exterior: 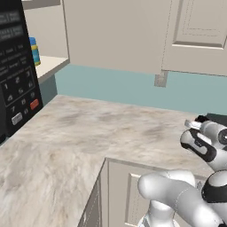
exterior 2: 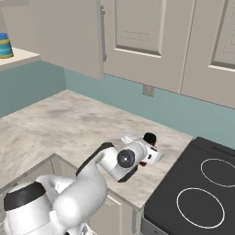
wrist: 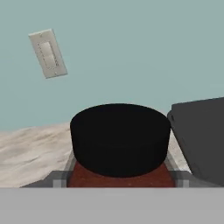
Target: Collect the paprika, mayonnaise, and shaker from the cabinet and place them next to the stove.
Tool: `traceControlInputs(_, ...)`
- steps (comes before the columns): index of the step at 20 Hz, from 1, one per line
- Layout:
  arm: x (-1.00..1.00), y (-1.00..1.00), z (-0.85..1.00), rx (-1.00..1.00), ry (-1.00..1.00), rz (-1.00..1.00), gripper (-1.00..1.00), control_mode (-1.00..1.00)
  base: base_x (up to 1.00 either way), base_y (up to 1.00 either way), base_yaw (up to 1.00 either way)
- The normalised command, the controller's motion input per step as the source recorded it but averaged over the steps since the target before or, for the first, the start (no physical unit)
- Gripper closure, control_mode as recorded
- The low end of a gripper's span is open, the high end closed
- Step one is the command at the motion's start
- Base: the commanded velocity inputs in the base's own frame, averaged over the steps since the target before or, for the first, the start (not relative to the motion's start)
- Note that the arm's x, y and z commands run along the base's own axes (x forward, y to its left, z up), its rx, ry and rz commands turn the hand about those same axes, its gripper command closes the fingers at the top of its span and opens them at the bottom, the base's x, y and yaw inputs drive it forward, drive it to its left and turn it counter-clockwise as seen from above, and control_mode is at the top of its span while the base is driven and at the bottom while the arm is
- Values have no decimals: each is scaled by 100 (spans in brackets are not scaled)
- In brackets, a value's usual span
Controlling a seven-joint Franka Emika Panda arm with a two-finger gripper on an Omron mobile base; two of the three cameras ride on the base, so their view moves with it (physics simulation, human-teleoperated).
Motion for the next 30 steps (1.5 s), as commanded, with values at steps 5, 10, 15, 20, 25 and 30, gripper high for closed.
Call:
traceControlInputs(5,11,-29,0,-8,-15,34,100,-100,0,0,0)
traceControlInputs(10,1,-29,0,-15,-6,20,100,-100,0,0,0)
traceControlInputs(15,0,-26,0,-18,0,8,100,-100,0,0,0)
traceControlInputs(20,1,-16,2,-20,1,4,100,-100,0,0,0)
traceControlInputs(25,18,-3,-5,-20,11,6,100,-100,0,0,0)
traceControlInputs(30,30,-13,-24,-13,15,12,100,-100,0,0,0)
